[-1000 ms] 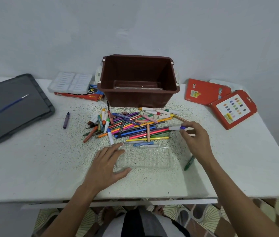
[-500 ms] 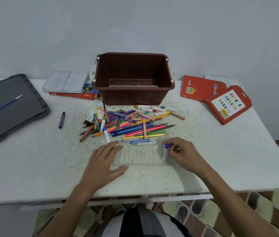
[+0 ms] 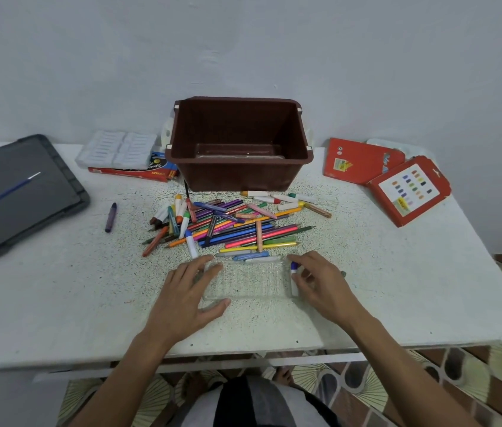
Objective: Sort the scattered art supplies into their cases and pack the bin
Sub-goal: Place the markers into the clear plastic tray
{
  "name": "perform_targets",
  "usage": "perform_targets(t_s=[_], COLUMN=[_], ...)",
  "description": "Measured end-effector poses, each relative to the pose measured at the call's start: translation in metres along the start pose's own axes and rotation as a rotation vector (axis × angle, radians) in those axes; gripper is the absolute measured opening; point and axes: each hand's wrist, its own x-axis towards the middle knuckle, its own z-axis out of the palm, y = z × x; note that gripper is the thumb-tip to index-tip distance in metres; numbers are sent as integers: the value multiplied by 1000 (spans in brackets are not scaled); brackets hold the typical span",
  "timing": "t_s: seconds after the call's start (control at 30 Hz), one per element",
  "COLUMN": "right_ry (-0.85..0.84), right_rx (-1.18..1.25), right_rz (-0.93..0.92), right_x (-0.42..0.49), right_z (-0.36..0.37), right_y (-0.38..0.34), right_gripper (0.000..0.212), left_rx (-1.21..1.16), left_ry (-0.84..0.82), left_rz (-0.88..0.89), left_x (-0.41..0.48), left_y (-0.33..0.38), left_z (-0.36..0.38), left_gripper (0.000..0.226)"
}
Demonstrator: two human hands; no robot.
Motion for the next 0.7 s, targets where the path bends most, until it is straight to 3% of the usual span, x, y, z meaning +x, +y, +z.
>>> perform_targets(t_s=[0.33, 0.7], right_ry=[50, 31], right_rx=[-76, -65], right_rz=[-152, -148], right_x=[-10, -14], right_z=[9, 11], right_y=[12, 16], right_gripper=[30, 27], left_rx=[1, 5], left_ry=[-2, -10], left_rz=[-6, -15], left_x=[0, 1], left_y=[1, 2], left_z=[-1, -2], left_gripper=[66, 66])
